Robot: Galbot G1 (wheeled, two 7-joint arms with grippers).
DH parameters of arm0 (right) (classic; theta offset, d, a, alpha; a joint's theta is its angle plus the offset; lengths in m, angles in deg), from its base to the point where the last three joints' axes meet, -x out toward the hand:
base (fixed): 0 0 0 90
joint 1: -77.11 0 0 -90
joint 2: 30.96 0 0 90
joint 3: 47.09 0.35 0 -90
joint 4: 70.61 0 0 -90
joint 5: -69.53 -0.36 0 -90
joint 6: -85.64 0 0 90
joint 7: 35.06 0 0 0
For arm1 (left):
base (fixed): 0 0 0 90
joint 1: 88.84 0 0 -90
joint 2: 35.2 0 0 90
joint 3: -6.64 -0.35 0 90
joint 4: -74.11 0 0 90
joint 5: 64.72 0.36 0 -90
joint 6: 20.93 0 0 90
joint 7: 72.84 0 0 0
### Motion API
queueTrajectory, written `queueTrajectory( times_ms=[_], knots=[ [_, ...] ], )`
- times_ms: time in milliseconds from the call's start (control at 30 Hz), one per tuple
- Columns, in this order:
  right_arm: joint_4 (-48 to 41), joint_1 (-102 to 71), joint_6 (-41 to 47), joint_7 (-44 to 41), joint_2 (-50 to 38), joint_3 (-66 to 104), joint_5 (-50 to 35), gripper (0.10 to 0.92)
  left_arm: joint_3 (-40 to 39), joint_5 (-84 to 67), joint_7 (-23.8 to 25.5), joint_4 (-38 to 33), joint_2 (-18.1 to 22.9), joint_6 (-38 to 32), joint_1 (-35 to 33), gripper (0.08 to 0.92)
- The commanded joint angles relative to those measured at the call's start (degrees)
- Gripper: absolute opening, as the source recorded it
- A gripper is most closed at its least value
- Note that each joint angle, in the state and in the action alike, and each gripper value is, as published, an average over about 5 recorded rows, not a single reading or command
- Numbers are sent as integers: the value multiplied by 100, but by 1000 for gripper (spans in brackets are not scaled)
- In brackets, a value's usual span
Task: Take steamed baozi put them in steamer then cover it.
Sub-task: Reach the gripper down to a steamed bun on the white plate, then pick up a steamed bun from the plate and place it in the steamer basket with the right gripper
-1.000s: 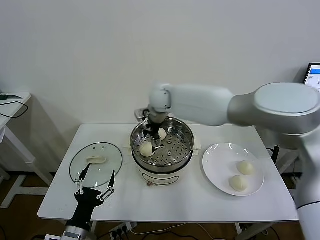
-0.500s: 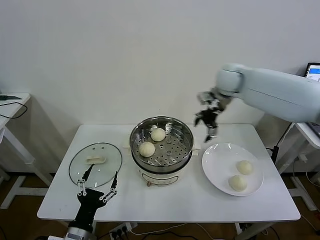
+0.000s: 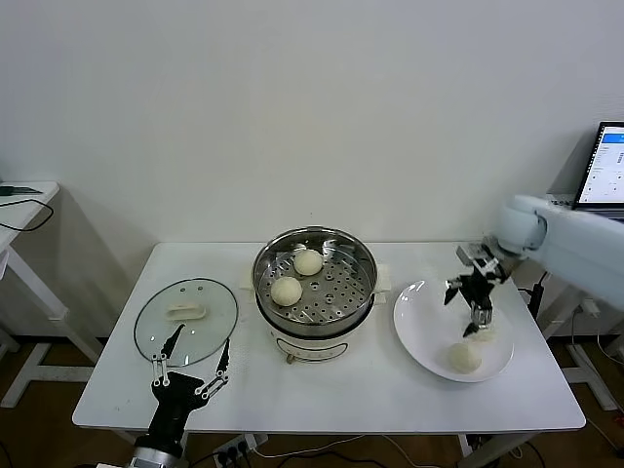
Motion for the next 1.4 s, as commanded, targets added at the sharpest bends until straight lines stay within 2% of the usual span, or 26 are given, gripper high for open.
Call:
queueTrajectory(
  times_ms=[33, 700, 1000, 1233, 1400],
  knots=[
    [-19, -773, -61, 84, -279, 251, 323, 823, 40, -2, -4, 12, -6, 1, -5, 823],
    [-361, -1266, 57, 482, -42, 542, 586, 818, 79, -18, -13, 69, -7, 4, 37, 823],
    [-358, -1216, 69, 527, 2, 560, 575, 686, 76, -19, -16, 67, 7, 4, 43, 823],
    [-95, -438, -139, 282, -26, 439, 584, 655, 82, -20, -20, 41, -7, 7, 37, 823],
    [319, 1049, -1014, -8, 300, 162, 626, 660, 53, -22, -21, 28, -30, 15, 57, 823]
  ],
)
